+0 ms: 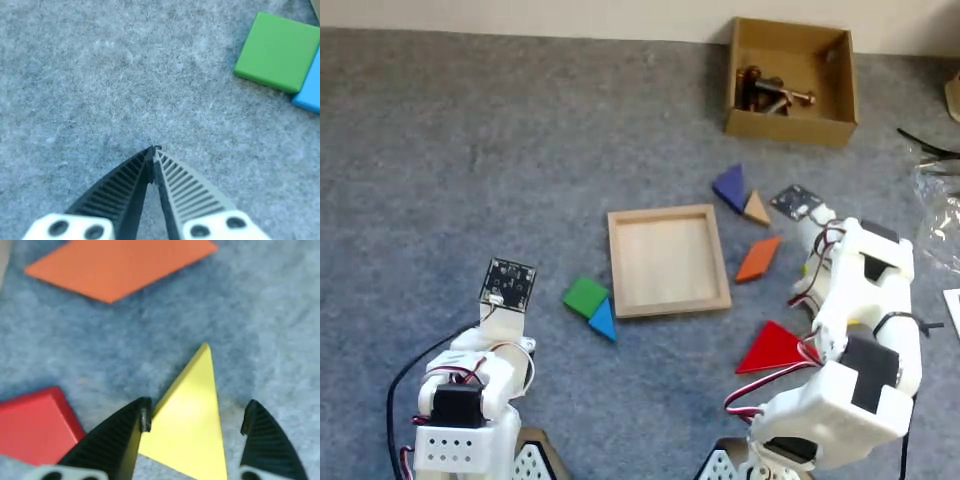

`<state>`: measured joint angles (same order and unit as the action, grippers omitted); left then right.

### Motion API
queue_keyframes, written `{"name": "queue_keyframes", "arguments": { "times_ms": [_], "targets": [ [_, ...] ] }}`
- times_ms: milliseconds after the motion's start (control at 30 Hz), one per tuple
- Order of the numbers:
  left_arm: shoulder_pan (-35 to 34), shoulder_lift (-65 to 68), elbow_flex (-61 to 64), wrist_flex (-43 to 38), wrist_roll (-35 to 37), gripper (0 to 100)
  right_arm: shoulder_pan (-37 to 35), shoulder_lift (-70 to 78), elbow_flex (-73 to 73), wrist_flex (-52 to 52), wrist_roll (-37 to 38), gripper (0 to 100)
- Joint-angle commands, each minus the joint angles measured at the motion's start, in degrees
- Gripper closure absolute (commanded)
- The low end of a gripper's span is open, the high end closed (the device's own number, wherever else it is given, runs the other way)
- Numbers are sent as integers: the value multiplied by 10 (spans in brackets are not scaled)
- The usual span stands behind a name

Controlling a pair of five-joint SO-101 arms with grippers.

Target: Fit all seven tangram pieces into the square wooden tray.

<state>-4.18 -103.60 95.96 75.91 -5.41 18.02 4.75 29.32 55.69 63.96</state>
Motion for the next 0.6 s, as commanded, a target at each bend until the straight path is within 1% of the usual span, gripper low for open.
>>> {"name": "queue_keyframes", "arguments": {
  "times_ms": [0,67,133,233,433,567],
  "targets": [
    [14,-3,12,2,4,995,-24,-7,-28,-15,-34,713],
    [14,-3,12,2,4,995,-27,-7,-29,-15,-67,713],
    [14,-3,12,2,4,995,-27,-9,-29,-10,-77,711],
    [14,-3,12,2,4,995,-27,-13,-40,42,-55,710],
    [14,-3,12,2,4,995,-23,-12,-126,149,-44,710],
    [14,-3,12,2,4,995,-22,-12,-157,214,36,710]
  ]
}}
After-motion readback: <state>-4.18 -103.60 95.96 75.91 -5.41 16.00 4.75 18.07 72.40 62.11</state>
